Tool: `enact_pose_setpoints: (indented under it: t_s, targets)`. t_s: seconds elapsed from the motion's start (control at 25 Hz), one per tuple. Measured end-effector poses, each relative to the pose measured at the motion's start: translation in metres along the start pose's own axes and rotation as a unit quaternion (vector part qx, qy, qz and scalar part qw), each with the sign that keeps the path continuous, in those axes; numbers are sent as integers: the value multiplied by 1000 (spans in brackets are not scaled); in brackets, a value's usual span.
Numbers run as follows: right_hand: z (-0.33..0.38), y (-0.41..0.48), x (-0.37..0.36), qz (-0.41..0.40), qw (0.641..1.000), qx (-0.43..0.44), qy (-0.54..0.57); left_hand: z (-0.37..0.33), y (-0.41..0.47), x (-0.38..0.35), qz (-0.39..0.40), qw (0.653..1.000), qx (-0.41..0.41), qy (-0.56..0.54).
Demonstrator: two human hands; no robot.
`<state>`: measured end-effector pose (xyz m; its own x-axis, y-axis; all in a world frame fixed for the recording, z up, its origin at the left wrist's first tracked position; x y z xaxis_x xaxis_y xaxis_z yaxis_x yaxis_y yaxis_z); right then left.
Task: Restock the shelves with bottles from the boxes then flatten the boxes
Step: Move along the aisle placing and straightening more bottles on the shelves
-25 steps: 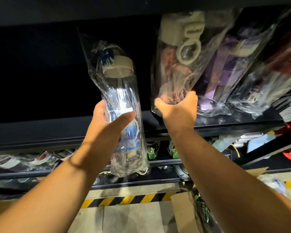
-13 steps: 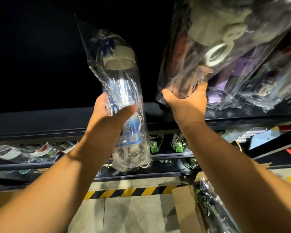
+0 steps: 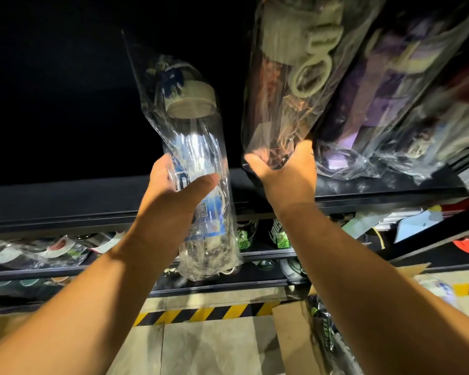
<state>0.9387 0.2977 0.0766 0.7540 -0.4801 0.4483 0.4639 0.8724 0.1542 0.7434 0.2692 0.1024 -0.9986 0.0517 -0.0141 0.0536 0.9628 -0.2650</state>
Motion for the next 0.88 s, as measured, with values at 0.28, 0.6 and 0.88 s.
enact_pose_setpoints:
  t_s: [0.28,0.6,0.88]
  targets:
    - [-3,-4,13,-36,999,4,-19,-4,-5,-6,8,1000,-13,-12]
    - [-14,-20,11,-17,999,25,10,-15,-7,-8,6,1000,5,7]
    - [-10,-17,17,-41,999,26,-5,-28,-8,-7,-7,999,-11,42]
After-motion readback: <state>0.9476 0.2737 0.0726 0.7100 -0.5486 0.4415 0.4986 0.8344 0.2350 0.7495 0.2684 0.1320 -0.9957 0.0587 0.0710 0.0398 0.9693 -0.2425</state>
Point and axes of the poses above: each hand's wrist, its own y-axis towards the middle knuckle, its own x-axis out of the back of the hand, z = x × y, the point moved 4 cm from there along y, towards the middle knuckle, and after that the axes turned 6 degrees about x, right-handed, at the moved point
